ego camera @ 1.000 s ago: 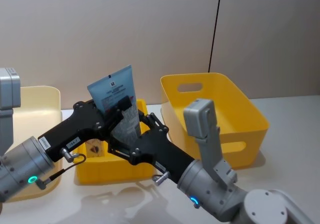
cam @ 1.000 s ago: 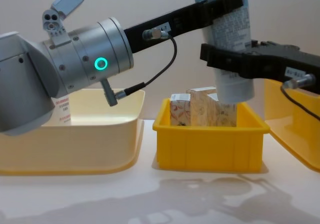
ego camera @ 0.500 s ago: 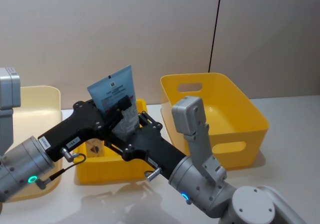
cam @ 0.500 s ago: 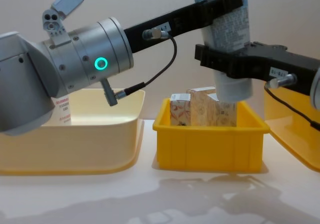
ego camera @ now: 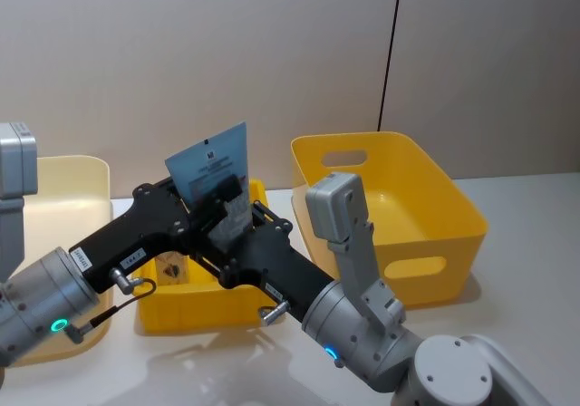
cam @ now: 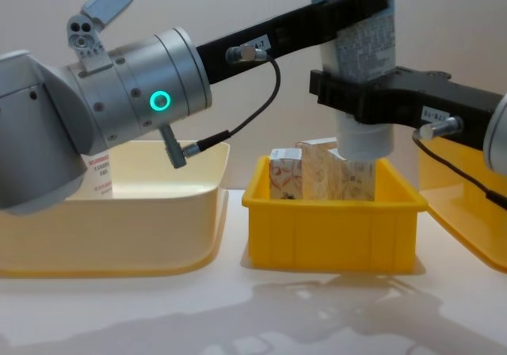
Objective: Bimanual collaborative sorting of washing and personal care products
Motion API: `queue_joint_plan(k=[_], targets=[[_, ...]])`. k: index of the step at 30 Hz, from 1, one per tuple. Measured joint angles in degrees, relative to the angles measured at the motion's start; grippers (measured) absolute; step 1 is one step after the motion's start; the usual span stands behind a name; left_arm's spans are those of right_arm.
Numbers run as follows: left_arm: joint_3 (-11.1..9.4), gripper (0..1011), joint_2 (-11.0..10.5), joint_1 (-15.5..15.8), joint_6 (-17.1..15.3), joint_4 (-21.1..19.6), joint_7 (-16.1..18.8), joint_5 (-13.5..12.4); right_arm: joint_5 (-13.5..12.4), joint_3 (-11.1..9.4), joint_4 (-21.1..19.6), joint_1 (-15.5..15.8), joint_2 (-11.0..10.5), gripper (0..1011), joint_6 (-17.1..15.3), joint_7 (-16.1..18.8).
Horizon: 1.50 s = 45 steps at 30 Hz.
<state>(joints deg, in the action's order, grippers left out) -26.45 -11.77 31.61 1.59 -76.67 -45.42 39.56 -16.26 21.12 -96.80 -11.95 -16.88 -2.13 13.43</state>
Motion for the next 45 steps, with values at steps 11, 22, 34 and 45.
queue_joint_plan(k=[11, 22, 34, 45], targets=[[0.01, 660, 0.0, 0.0, 0.0, 0.0, 0.0, 0.0, 0.2, 0.07, 0.16, -0.16, 0.17, 619, 0.0, -0.12], [0.01, 968, 0.0, 0.0, 0.0, 0.0, 0.0, 0.0, 0.25, -0.37, 0.06, 0.12, 0.2, 559, 0.07, -0.22], [0.01, 1003, 0.0, 0.0, 0.0, 0.0, 0.0, -0.01, 0.47, -3.98, -2.14, 2.97, -0.28, 491, 0.17, -3.13], [0.01, 1003, 0.0, 0.0, 0.0, 0.01, 0.0, -0.01, 1.66, -8.89, -3.95, 5.23, -1.04, 466, 0.7, -7.1]])
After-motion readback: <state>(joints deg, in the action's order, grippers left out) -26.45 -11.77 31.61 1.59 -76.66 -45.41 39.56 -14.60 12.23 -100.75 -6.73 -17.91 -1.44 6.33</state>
